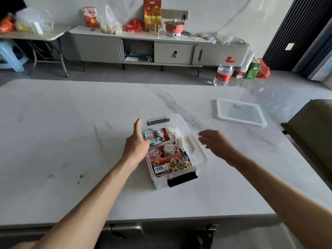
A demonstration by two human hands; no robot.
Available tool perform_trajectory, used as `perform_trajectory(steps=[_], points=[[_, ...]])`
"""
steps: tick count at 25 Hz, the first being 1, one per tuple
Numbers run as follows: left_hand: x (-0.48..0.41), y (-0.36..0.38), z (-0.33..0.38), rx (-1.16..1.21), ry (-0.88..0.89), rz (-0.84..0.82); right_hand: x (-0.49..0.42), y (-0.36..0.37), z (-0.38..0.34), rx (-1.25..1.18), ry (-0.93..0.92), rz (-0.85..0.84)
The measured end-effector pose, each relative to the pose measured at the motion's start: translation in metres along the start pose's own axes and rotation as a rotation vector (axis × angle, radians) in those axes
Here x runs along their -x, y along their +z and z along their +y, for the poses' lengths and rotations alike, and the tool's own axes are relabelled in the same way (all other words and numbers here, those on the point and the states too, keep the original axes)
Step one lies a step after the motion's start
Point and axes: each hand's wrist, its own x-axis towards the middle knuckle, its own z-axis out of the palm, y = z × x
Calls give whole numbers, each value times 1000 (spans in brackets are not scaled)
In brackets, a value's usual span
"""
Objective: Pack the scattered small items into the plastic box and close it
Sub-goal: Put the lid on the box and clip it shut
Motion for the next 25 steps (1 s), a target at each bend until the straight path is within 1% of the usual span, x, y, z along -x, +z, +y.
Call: perform_trajectory(steps=[3,5,7,9,11,14,17,19,23,24,25], points=[[-6,19,11,24,-34,-16,-43,-32,43,357,-26,112],[-12,29,11,30,-50,15,-83,-54,68,503,0,146],[-16,38,9,26,-60,55,-123,-69,88,622,14,138],[-20,43,7,23,-63,79,-153,-70,104,681,47,90],[-23,45,3,21,-55,99,-168,-61,114,665,65,74],[-26,47,0,-4,9,107,-156,-49,115,655,39,161],[-22,44,2,-23,28,76,-104,-41,109,646,-46,180],[-13,41,3,4,1,76,-54,-33,101,591,-97,136],[14,30,-4,28,-60,149,38,-15,96,452,-137,24],[22,27,-6,49,-75,160,52,-17,98,414,-141,62],[31,24,-7,72,-91,163,61,-24,100,387,-117,150]])
